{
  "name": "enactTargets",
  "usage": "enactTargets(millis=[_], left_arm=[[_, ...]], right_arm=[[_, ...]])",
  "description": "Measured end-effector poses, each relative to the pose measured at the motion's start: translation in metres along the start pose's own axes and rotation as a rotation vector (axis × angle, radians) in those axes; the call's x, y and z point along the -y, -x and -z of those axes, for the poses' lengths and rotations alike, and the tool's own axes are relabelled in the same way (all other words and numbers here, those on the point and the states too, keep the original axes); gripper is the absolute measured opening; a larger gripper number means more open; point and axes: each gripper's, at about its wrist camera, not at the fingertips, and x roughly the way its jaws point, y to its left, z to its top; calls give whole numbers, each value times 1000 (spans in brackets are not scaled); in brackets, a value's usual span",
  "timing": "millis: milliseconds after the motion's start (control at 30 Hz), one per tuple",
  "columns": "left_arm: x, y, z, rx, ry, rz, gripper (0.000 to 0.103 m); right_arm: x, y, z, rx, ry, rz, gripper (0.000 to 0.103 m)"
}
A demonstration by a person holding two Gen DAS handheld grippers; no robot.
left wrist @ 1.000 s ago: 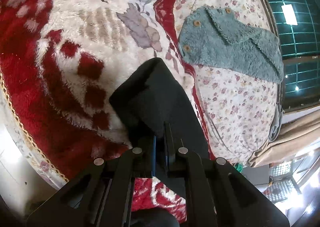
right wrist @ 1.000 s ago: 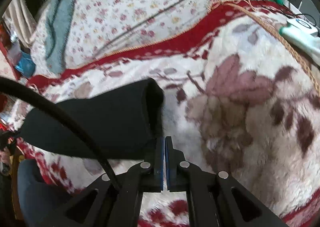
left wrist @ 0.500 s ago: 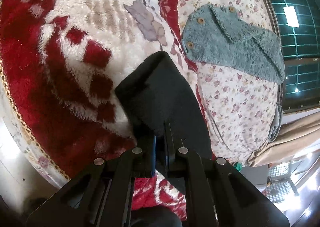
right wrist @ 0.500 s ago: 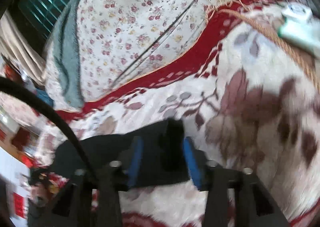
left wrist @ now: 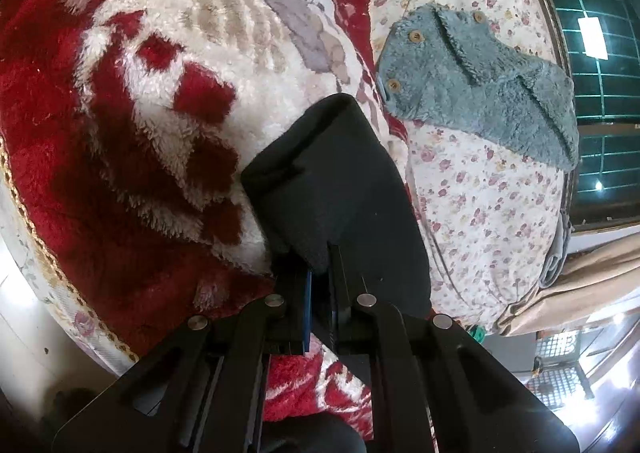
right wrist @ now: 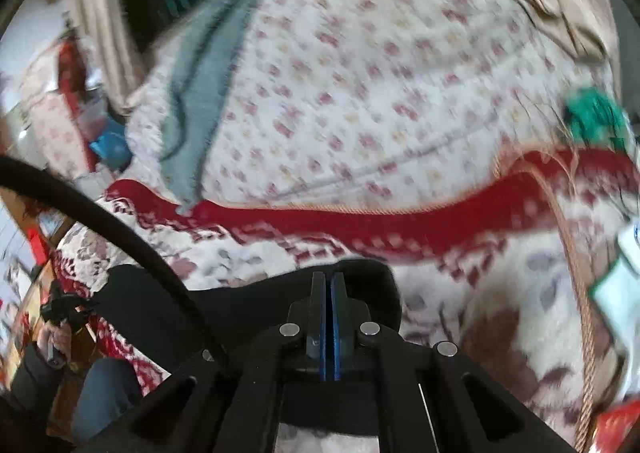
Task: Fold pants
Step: 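Lift and fold the pants with both grippers toward the legs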
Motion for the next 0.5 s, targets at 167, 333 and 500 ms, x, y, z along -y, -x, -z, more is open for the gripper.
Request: enactTargets(millis=[167,333,500], left_arm=[[0,0,1,-6,-2,-2,5],[4,2,-1,-12,-9,-10,5],[6,7,0,2,-27,10,5]], right_arm=[[32,-53,71,-291,-92,59,2],[63,-67,117,-327,-230,26,2],[61,-41,95,-231,-241,3,2]])
